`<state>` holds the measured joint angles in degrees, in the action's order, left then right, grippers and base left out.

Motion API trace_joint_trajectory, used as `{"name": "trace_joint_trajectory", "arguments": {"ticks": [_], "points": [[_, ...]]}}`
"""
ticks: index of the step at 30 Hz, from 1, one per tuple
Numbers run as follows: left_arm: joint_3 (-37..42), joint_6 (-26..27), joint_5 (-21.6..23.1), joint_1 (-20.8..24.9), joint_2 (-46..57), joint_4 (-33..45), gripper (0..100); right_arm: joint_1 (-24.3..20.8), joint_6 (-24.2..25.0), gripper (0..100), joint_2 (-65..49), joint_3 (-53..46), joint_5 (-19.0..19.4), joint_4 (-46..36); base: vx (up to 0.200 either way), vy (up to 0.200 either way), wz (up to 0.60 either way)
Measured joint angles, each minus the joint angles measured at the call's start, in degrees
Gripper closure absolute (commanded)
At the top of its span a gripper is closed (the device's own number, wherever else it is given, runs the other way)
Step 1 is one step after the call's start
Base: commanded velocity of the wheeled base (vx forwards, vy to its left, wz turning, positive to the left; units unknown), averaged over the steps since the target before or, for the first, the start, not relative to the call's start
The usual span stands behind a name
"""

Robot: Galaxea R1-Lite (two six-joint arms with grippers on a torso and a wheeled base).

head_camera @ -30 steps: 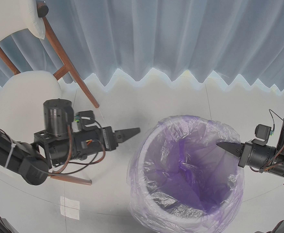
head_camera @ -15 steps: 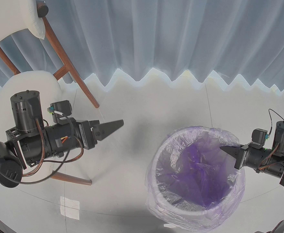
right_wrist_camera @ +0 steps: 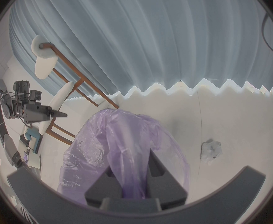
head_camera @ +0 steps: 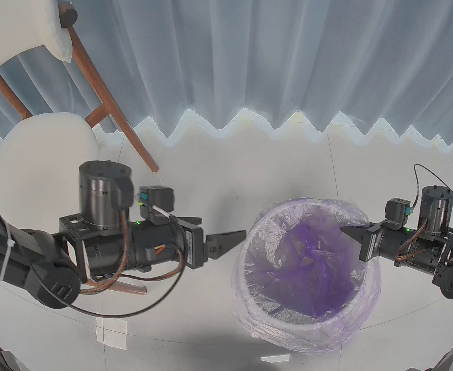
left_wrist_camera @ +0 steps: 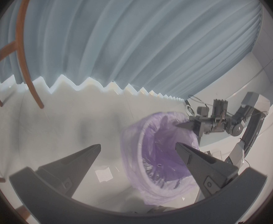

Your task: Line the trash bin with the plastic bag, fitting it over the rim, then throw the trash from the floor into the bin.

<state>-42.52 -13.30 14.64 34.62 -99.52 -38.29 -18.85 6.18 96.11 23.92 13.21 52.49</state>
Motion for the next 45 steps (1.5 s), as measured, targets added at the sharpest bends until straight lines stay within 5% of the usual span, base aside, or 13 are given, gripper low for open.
{"name": "trace_joint_trajectory", "arguments": {"ticks": [17,18,29,30,45], "points": [[-5.2,-1.3,-4.8,3.2,-14.3,0.1,0,-4.0,-0.5,100,1.6,0.8,0.0,1.8,0.000,0.000,0.00],[-5.7,-1.5,-5.0,3.2,-14.9,0.0,100,-4.2,-0.5,100,1.6,0.8,-0.1,2.2,0.000,0.000,0.00],[-7.4,-1.5,-5.0,3.4,-17.8,-0.1,100,-4.8,-0.5,100,1.3,-0.9,-0.1,3.6,0.000,0.000,0.00],[-7.4,-1.5,-5.0,3.4,-17.9,0.0,100,-4.8,-0.5,0,1.3,-1.2,-0.1,3.8,0.000,0.000,0.00],[-6.6,-1.5,-5.9,2.3,-16.5,-0.2,100,-3.4,0.9,0,-2.6,-6.1,0.0,8.7,0.000,0.000,0.00]]}}
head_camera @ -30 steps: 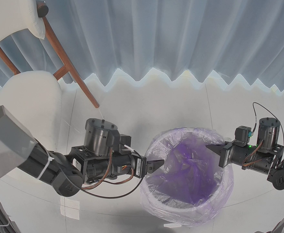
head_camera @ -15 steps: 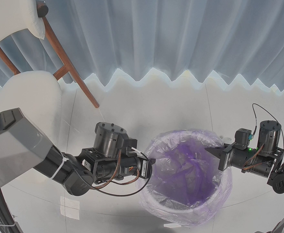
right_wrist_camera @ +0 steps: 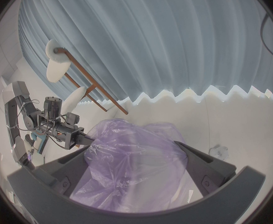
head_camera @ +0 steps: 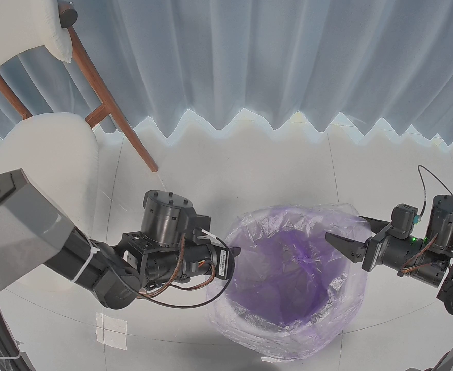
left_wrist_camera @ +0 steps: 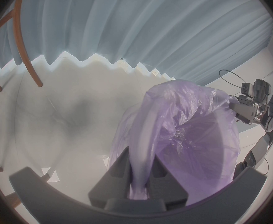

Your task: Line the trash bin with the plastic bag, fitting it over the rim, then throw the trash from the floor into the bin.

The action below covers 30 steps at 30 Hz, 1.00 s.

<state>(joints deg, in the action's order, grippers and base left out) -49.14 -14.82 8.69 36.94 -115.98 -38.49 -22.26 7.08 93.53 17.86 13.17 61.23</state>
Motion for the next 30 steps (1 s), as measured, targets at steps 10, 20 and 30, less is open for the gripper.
{"name": "trace_joint_trajectory", "arguments": {"ticks": [10,20,30], "points": [[5.5,0.1,0.6,-1.7,3.7,-0.4,100,4.6,14.3,0,-6.8,-2.4,0.3,-0.1,0.000,0.000,0.00],[6.1,0.0,0.3,-2.3,5.0,-0.5,100,5.1,25.4,0,-12.9,-9.4,10.9,0.0,0.000,0.000,0.00],[6.5,0.0,0.3,-4.7,6.7,-0.6,100,7.0,29.8,0,-14.6,-11.6,12.0,0.0,0.000,0.000,0.00]]}}
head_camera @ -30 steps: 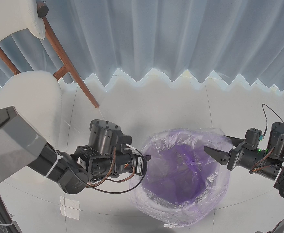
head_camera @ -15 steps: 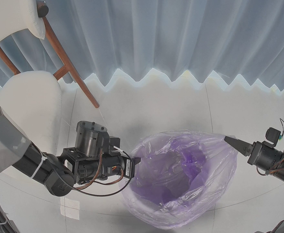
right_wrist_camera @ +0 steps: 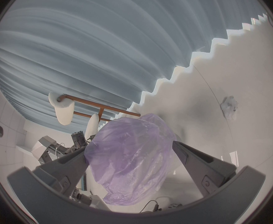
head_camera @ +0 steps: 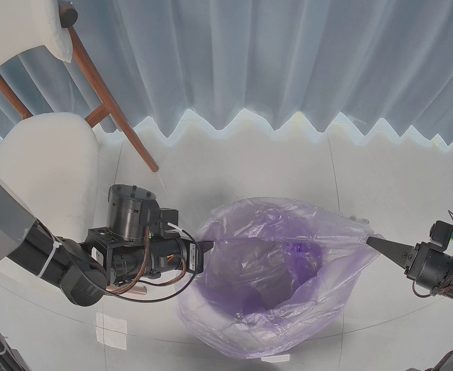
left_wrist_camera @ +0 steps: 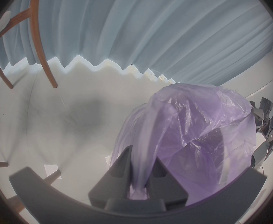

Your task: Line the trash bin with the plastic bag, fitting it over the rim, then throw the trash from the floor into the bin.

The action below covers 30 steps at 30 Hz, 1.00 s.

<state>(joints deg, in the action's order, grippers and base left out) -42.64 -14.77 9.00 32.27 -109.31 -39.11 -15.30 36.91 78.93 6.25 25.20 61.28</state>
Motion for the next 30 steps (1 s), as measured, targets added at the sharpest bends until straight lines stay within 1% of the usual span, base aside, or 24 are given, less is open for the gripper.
{"name": "trace_joint_trajectory", "arguments": {"ticks": [5,7,11,14,19,20,22,25,26,28,30], "points": [[0.1,0.0,0.1,-0.5,0.4,0.0,100,0.3,3.3,0,-0.5,-0.2,1.5,0.4,0.000,0.000,0.00],[0.1,0.0,0.0,-0.6,0.4,0.0,100,0.5,5.3,0,-0.8,-0.2,2.0,1.0,0.000,0.000,0.00],[0.1,0.0,0.1,-0.6,0.5,0.0,100,0.5,8.0,0,-2.0,-0.6,4.9,2.4,0.000,0.000,0.00],[0.1,0.0,0.0,-0.6,0.5,0.0,100,0.5,9.4,0,-3.4,-1.6,9.1,2.9,0.000,0.000,0.00],[0.1,0.0,0.0,-0.6,0.5,0.0,100,0.5,11.8,0,-7.3,-4.1,18.0,2.9,0.000,0.000,0.00],[0.1,0.0,0.0,-0.6,0.5,0.0,100,0.5,12.4,0,-8.2,-4.5,19.5,2.7,0.000,0.000,0.00],[0.1,0.0,0.0,-0.6,0.5,0.0,100,0.5,13.1,0,-9.7,-4.9,20.8,2.1,0.000,0.000,0.00],[-0.2,0.0,0.1,-0.6,0.6,-0.1,100,1.1,12.4,0,-10.7,-5.1,21.0,0.9,0.000,0.000,0.00],[-0.2,0.0,0.2,-0.6,0.7,-0.3,100,1.7,11.4,0,-10.7,-5.2,21.0,0.1,0.000,0.000,0.00],[-0.3,-0.2,0.5,-0.7,0.9,-0.5,100,3.5,8.1,0,-10.3,-5.2,20.9,-1.4,0.000,0.000,0.00],[-0.5,-1.2,1.0,-0.9,1.4,-0.8,100,5.9,2.9,0,-9.1,-4.7,20.7,-3.1,0.000,0.000,0.00]]}}
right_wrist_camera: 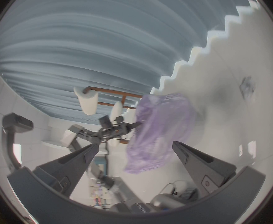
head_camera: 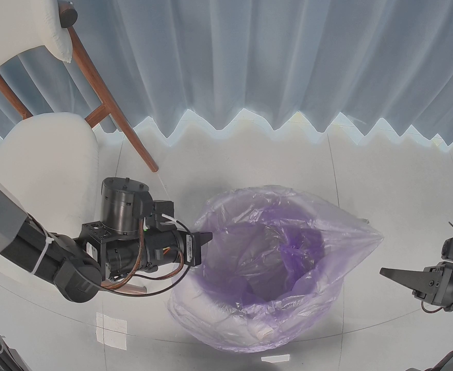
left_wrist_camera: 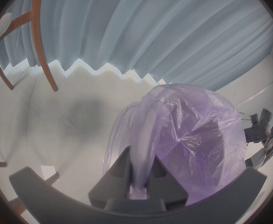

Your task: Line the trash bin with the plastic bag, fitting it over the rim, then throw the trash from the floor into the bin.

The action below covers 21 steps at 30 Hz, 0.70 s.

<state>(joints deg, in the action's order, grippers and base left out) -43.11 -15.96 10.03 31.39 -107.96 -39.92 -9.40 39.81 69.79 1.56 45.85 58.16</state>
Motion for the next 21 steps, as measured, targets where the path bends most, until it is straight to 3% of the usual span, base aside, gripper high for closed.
{"name": "trace_joint_trajectory", "arguments": {"ticks": [4,8,11,14,21], "points": [[-1.4,-6.7,0.3,-0.5,1.2,-0.6,100,3.7,-6.9,0,3.7,1.8,-1.2,-2.2,0.000,0.000,0.00],[-4.1,-12.8,-0.8,-1.0,2.3,-0.9,100,4.3,-7.7,0,6.9,4.9,-1.7,-3.2,0.000,0.000,0.00],[-5.3,-13.6,-1.6,-1.2,2.9,-1.0,100,2.6,-7.4,0,8.9,7.7,-1.8,-3.5,0.000,0.000,0.00],[-5.9,-13.6,-1.9,-1.3,3.2,-1.0,100,0.3,-5.1,0,10.5,9.7,-1.9,-3.5,0.000,0.000,0.00],[-6.8,-13.5,-3.0,-1.4,3.1,-0.7,100,-6.0,5.7,0,12.4,13.3,-3.1,-3.6,0.000,0.000,0.00]]}}
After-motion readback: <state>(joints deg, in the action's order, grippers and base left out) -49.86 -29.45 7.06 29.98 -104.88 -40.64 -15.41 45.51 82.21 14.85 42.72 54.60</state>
